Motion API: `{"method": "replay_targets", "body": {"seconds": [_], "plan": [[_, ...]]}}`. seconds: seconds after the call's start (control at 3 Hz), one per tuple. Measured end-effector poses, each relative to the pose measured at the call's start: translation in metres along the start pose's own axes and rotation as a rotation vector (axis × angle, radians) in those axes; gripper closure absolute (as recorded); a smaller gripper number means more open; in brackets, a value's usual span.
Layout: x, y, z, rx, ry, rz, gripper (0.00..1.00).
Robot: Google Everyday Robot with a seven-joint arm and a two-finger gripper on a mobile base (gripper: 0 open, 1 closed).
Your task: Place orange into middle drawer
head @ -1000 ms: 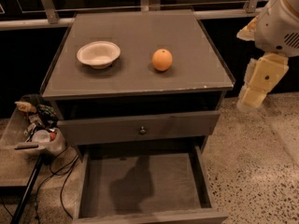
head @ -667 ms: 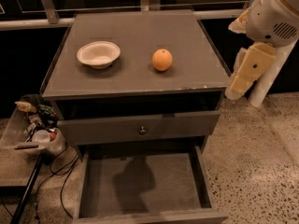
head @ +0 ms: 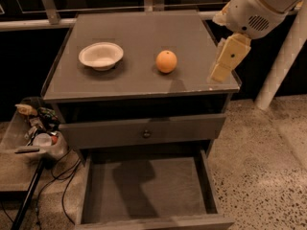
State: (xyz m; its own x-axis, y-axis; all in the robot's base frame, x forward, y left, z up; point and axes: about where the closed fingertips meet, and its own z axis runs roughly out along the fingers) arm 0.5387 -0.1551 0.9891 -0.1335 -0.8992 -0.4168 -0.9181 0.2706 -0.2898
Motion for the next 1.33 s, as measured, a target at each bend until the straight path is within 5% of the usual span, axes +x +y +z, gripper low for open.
{"method": "replay_targets", "body": {"seconds": [0.33,0.67,1.33], "plan": [[-0.009,-0.029,0.046,-0.018,-0.007,0.002,0.00],[-0.010,-0.028,0.047,-0.021,-0.008,0.002,0.00],[-0.040,-0.041,0.105,-0.076,-0.067,-0.048,0.00]]}}
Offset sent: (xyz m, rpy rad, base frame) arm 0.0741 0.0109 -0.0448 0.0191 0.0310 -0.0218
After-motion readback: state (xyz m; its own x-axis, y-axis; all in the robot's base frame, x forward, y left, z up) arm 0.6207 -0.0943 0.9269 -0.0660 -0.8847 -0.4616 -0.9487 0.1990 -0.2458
